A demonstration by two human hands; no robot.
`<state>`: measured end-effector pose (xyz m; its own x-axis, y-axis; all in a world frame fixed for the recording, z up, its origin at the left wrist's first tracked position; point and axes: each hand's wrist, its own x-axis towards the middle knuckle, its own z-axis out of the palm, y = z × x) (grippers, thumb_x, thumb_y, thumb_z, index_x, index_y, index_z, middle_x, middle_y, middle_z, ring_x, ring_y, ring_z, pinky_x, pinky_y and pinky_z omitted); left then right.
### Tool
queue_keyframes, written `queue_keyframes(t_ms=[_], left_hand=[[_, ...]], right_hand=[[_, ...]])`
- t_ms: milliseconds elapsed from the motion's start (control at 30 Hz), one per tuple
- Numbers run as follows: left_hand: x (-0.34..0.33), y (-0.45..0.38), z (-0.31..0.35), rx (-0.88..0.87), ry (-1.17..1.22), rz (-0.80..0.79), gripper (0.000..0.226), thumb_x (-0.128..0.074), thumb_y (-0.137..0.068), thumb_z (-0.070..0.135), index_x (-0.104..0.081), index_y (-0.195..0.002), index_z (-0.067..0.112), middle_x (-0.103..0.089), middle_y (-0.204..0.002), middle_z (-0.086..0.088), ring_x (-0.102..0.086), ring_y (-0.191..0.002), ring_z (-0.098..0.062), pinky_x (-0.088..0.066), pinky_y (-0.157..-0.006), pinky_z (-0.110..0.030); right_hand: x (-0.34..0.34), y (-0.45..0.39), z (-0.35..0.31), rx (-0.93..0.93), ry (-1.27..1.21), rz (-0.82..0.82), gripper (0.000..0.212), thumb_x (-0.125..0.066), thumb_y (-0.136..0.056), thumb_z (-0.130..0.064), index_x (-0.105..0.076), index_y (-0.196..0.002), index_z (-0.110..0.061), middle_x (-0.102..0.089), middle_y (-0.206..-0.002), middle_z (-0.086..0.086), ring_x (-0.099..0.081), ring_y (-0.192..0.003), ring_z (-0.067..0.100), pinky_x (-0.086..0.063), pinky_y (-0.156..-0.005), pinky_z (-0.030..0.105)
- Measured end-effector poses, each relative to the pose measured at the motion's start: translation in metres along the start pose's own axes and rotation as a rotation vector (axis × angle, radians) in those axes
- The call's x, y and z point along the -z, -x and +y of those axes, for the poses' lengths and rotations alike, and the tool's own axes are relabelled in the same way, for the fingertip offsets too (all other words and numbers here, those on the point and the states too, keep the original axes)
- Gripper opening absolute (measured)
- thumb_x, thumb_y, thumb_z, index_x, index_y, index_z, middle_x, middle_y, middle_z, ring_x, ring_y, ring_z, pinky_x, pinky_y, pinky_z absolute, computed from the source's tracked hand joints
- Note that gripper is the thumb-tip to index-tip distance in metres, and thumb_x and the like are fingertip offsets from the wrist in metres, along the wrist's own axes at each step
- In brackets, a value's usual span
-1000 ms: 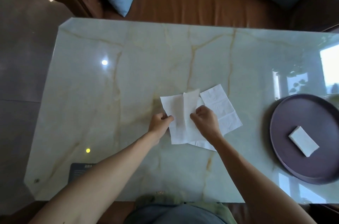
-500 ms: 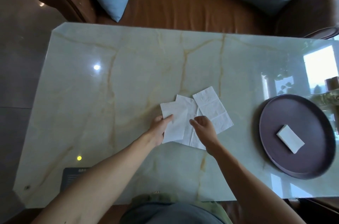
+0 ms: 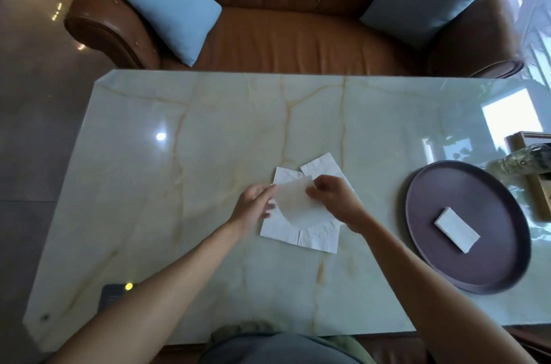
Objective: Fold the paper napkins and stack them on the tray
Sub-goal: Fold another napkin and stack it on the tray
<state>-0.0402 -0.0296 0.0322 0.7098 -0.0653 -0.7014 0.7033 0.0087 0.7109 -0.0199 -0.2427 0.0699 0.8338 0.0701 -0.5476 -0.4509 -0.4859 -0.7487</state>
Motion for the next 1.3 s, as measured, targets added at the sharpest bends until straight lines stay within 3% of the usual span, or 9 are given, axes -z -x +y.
queue_keyframes(t_ms=[100,233,333,467,833,933,1133,1233,1300], left_hand=[[0.011,-0.001,0.020,-0.440,-0.586,0.039,0.077,-0.074,-0.083,0.046,-0.043,-0.148,0.018,-0.045,-0.150,0.006,-0.044,-0.137,-0.011,-0.037,-0.110,-0.029],[-0.010,0.008,0.070,-0.820,-1.111,-0.213,0.053,-0.069,-0.089,0.043,-0.058,-0.139,0.029,-0.044,-0.155,0.008,-0.035,-0.145,-0.012,-0.031,-0.116,-0.036],[-0.027,0.012,0.091,-0.786,-1.171,-0.308,0.024,-0.066,-0.093,0.042,-0.071,-0.113,0.029,-0.062,-0.133,0.013,-0.051,-0.129,-0.010,-0.037,-0.110,-0.040],[-0.039,0.023,0.103,-0.638,-1.089,-0.347,0.019,-0.062,-0.096,0.039,-0.072,-0.103,0.023,-0.073,-0.105,0.012,-0.066,-0.103,-0.010,-0.050,-0.096,-0.038],[-0.053,0.034,0.105,-0.571,-0.968,-0.310,0.022,-0.060,-0.099,0.035,-0.074,-0.092,0.019,-0.070,-0.082,0.010,-0.058,-0.071,-0.002,-0.045,-0.069,-0.022],[-0.043,0.033,0.109,-0.559,-0.962,-0.276,0.021,-0.061,-0.099,0.035,-0.075,-0.094,0.020,-0.073,-0.087,0.007,-0.063,-0.076,-0.005,-0.049,-0.074,-0.025],[-0.044,0.034,0.115,-0.538,-0.978,-0.267,0.020,-0.060,-0.099,0.035,-0.075,-0.096,0.021,-0.075,-0.091,0.005,-0.067,-0.083,-0.011,-0.051,-0.077,-0.029],[-0.047,0.036,0.118,-0.534,-1.008,-0.270,0.019,-0.060,-0.100,0.033,-0.075,-0.097,0.021,-0.072,-0.089,0.011,-0.063,-0.080,-0.005,-0.047,-0.074,-0.024],[-0.049,0.038,0.120,-0.535,-1.038,-0.291,0.019,-0.060,-0.100,0.033,-0.074,-0.096,0.022,-0.072,-0.089,0.012,-0.064,-0.084,-0.006,-0.050,-0.078,-0.029]], right_hand=[[0.016,0.001,-0.016,0.128,0.481,-0.086,0.031,-0.065,-0.095,-0.022,-0.053,-0.067,-0.028,-0.055,-0.070,-0.006,-0.051,-0.071,0.019,-0.043,-0.066,0.034],[0.037,0.009,-0.038,0.207,0.704,-0.195,0.023,-0.063,-0.096,-0.024,-0.063,-0.074,-0.020,-0.063,-0.075,-0.001,-0.057,-0.076,0.024,-0.045,-0.068,0.035],[0.051,0.014,-0.044,0.221,0.708,-0.222,0.015,-0.067,-0.093,-0.029,-0.077,-0.091,-0.018,-0.073,-0.087,0.002,-0.067,-0.082,0.024,-0.053,-0.076,0.038],[0.068,0.016,-0.040,0.220,0.684,-0.188,0.019,-0.070,-0.089,-0.033,-0.076,-0.080,-0.018,-0.073,-0.080,0.004,-0.067,-0.078,0.028,-0.055,-0.074,0.043],[0.102,0.021,-0.037,0.216,0.638,-0.158,0.016,-0.072,-0.091,-0.032,-0.082,-0.094,-0.019,-0.079,-0.092,0.002,-0.070,-0.087,0.021,-0.055,-0.080,0.030],[0.124,0.021,-0.034,0.199,0.648,-0.139,0.017,-0.070,-0.094,-0.031,-0.081,-0.093,-0.018,-0.074,-0.080,-0.002,-0.063,-0.074,0.010,-0.044,-0.064,0.011],[0.153,0.018,-0.023,0.136,0.632,-0.101,0.018,-0.069,-0.094,-0.025,-0.080,-0.084,-0.015,-0.076,-0.072,-0.002,-0.061,-0.057,-0.003,-0.045,-0.060,0.008],[0.162,0.011,-0.012,0.100,0.769,-0.080,0.014,-0.067,-0.093,-0.016,-0.078,-0.085,-0.016,-0.076,-0.082,0.001,-0.071,-0.079,0.008,-0.054,-0.077,0.021],[0.159,0.010,-0.010,0.105,0.773,-0.035,0.019,-0.073,-0.090,-0.024,-0.077,-0.107,-0.017,-0.076,-0.108,0.003,-0.069,-0.106,0.023,-0.052,-0.095,0.032]])
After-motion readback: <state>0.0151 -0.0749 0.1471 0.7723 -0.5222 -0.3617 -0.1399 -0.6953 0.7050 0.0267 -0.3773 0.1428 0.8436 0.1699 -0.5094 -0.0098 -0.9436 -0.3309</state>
